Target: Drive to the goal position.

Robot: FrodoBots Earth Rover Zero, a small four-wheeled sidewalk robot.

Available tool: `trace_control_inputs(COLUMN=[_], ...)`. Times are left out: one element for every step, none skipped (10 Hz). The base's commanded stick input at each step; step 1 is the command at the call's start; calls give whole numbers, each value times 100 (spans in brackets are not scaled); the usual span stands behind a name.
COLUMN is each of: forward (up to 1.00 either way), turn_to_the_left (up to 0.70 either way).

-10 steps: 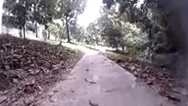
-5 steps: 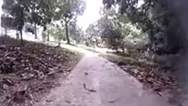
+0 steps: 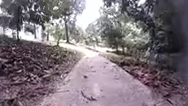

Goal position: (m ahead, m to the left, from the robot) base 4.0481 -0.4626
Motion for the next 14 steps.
trace_control_inputs(forward=[50, 50, 50, 50, 50, 50, 50, 50, 50, 50, 50, 50, 50, 50], turn_to_the_left=[8, 13, 18, 22, 27, 32, 37, 42, 47, 50, 50, 50, 47, 0])
